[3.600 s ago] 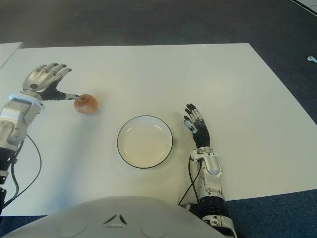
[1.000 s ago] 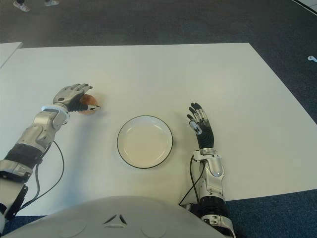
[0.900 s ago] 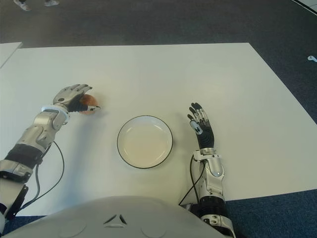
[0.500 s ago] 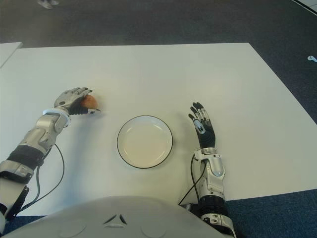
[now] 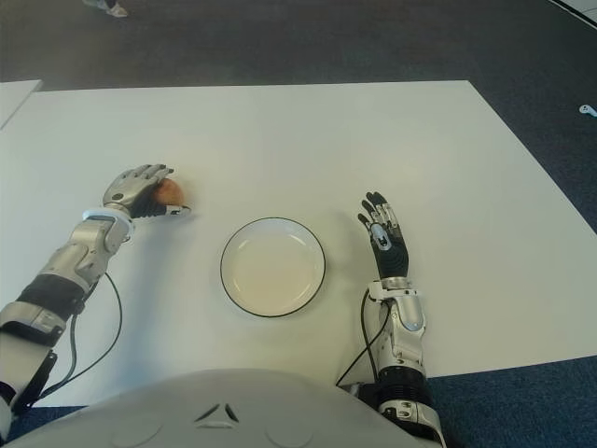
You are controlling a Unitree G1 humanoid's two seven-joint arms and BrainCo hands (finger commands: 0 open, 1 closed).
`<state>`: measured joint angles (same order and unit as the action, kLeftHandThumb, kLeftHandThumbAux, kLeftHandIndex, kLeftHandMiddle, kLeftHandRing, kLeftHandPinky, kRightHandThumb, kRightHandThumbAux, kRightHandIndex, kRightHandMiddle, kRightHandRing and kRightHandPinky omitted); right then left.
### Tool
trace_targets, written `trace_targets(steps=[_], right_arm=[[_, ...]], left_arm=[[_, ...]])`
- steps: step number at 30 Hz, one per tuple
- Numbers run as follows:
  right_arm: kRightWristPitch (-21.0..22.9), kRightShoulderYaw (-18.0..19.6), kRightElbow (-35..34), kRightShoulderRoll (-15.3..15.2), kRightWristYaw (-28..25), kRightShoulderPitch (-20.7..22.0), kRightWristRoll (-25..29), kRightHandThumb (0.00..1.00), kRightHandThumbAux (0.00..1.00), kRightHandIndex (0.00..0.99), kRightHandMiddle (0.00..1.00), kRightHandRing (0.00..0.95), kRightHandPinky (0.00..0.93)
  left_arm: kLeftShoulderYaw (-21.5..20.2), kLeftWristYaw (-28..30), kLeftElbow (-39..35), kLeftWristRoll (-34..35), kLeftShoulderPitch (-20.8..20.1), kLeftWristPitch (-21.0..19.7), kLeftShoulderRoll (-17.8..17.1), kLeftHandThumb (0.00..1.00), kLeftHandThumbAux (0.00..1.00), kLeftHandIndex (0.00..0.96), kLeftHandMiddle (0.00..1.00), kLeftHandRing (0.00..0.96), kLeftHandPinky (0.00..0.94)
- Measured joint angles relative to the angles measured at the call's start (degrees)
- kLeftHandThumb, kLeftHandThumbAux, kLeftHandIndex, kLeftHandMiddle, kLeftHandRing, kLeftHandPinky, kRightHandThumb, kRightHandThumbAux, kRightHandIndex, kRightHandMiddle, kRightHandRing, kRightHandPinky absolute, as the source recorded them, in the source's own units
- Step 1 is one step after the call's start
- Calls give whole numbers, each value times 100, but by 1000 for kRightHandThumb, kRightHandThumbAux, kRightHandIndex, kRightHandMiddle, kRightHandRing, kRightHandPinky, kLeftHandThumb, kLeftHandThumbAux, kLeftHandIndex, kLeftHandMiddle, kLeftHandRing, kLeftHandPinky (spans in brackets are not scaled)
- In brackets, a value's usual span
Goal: Put the apples into the plate.
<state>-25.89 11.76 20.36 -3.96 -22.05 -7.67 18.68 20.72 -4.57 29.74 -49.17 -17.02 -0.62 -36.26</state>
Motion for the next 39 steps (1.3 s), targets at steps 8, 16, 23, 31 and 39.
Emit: trace_targets(steps=[8,16,23,31,39], right_arm=[[147,24,-79,1,8,-10,2,108,470,63,54,10,0],[217,35,-145,7,46,-43,-2,102,481,50,56,15,0],[259,60,-192,8,47,-80,6,95,469,43,59,16,0],[185,100,-105,-37,-168,-61,96,67,473,32,64,19,0],[-104,181,231,-166,-576,112,157,20,494,12,58,6,0]], left_arm=[[45,-50,56,24,0,-60,0,305,317,0,0,0,34],[68,-186,163,32,-2,-56,0,304,337,6,0,0,42],[76,-507,584,107,-113,103,7,381,407,201,201,183,231],[296,-1154,1607,112,-560,318,108,699,665,426,671,680,697],[390,-1553,1754,136,-618,296,127,740,694,443,796,795,821]])
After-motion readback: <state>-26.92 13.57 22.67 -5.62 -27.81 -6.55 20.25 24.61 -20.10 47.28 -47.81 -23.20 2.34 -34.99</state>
